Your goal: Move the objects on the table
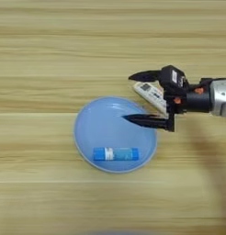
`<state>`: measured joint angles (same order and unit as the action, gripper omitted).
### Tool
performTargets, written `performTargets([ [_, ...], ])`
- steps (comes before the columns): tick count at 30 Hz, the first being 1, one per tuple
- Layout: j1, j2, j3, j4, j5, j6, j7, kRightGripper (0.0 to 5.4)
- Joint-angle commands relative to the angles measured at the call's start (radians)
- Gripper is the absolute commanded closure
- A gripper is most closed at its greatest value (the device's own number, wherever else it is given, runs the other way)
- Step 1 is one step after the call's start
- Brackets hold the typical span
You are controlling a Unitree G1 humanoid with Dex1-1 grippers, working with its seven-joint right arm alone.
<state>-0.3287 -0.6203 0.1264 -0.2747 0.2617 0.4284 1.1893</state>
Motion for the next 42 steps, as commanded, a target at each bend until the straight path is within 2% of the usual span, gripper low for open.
performTargets([
  [1, -0.051, -0.034, 0.038, -0.001, -0.032, -0.052, 0.001, 0.03],
  [12, -0.039, -0.023, 0.149, 0.036, -0.111, -0.09, 0.027, 0.03],
  [26, -0.053, 0.033, 0.239, 0.201, -0.257, -0.221, -0.01, 0.03],
  [31, -0.056, 0.055, 0.254, 0.258, -0.296, -0.26, -0.028, 0.84],
  [42, -0.052, 0.071, 0.266, 0.319, -0.332, -0.302, -0.033, 1.94],
])
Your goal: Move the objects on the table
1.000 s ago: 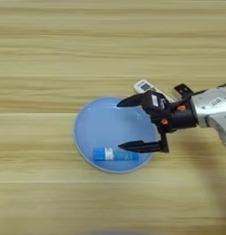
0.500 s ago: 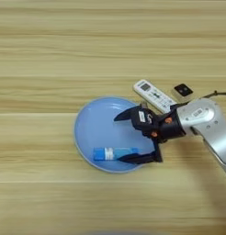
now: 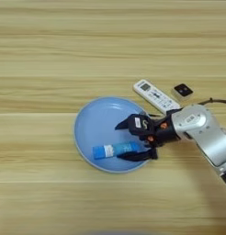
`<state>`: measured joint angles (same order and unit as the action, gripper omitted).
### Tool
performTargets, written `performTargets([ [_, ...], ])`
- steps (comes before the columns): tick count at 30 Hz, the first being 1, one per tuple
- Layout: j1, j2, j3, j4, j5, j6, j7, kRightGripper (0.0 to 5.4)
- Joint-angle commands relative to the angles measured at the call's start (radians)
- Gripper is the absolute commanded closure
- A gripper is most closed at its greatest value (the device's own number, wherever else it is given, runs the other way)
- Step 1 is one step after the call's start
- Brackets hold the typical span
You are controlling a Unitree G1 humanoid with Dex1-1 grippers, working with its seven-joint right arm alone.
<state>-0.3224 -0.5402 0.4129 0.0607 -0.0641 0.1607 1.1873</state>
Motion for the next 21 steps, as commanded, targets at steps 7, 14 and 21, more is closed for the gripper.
performTargets([
  [7, -0.053, -0.006, -0.02, -0.013, -0.008, -0.039, -0.026, 2.69],
  [14, -0.043, -0.008, -0.016, -0.017, -0.006, -0.037, -0.019, 3.33],
  [21, -0.035, -0.01, -0.016, -0.026, -0.004, -0.031, -0.008, 3.99],
])
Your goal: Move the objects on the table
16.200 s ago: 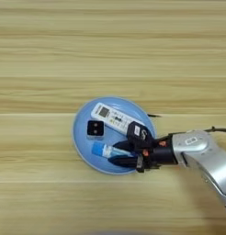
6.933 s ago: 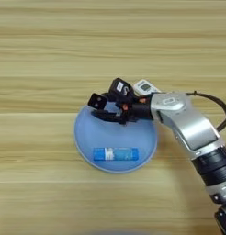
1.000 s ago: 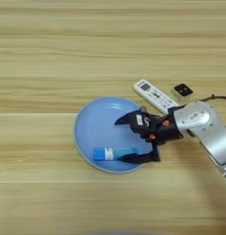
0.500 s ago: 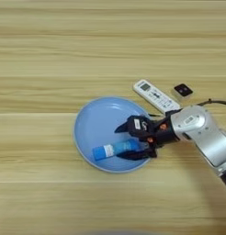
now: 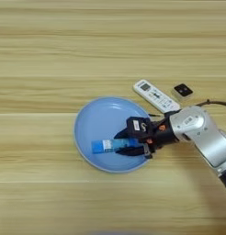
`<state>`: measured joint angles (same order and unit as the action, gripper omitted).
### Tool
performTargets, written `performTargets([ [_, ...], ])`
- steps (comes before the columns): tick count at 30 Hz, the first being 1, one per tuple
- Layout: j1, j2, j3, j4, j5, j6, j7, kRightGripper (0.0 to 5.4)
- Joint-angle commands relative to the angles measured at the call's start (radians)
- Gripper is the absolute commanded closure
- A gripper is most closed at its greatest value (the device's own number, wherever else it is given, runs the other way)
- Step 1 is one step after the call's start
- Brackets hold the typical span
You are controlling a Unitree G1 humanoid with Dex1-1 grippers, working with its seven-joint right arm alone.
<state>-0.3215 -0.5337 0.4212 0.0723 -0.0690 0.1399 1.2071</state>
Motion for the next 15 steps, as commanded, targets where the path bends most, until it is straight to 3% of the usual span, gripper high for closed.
performTargets([
  [1, -0.034, -0.017, -0.023, -0.039, 0.001, -0.01, -0.026, 3.99],
  [15, -0.041, -0.017, -0.054, -0.076, 0.039, 0.036, -0.02, 4.0],
])
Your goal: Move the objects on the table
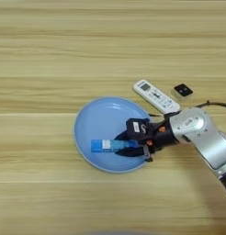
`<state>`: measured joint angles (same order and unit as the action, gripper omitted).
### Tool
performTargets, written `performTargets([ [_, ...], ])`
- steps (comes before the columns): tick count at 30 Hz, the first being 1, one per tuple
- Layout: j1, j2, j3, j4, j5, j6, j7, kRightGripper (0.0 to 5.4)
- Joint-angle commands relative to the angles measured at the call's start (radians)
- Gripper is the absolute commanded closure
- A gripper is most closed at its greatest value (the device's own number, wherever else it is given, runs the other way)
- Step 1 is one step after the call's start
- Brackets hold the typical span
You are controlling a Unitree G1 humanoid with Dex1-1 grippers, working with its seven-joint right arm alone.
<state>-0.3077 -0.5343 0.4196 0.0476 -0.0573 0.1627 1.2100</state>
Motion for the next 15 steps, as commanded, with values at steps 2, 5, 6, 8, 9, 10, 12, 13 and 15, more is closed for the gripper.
performTargets([
  [2, -0.063, -0.019, -0.066, -0.066, 0.038, 0.02, -0.025, 4.0],
  [5, -0.084, -0.023, -0.099, -0.082, 0.057, 0.03, -0.029, 4.0],
  [6, -0.093, -0.025, -0.113, -0.087, 0.066, 0.036, -0.029, 4.0],
  [8, -0.106, -0.032, -0.137, -0.097, 0.082, 0.048, -0.028, 4.0],
  [9, -0.112, -0.041, -0.157, -0.104, 0.093, 0.052, -0.026, 4.0],
  [10, -0.116, -0.048, -0.172, -0.109, 0.102, 0.055, -0.024, 4.0],
  [12, -0.124, -0.067, -0.209, -0.124, 0.129, 0.07, -0.014, 4.0],
  [13, -0.127, -0.075, -0.224, -0.129, 0.138, 0.074, -0.011, 4.0],
  [15, -0.133, -0.09, -0.248, -0.13, 0.151, 0.072, -0.006, 4.0],
])
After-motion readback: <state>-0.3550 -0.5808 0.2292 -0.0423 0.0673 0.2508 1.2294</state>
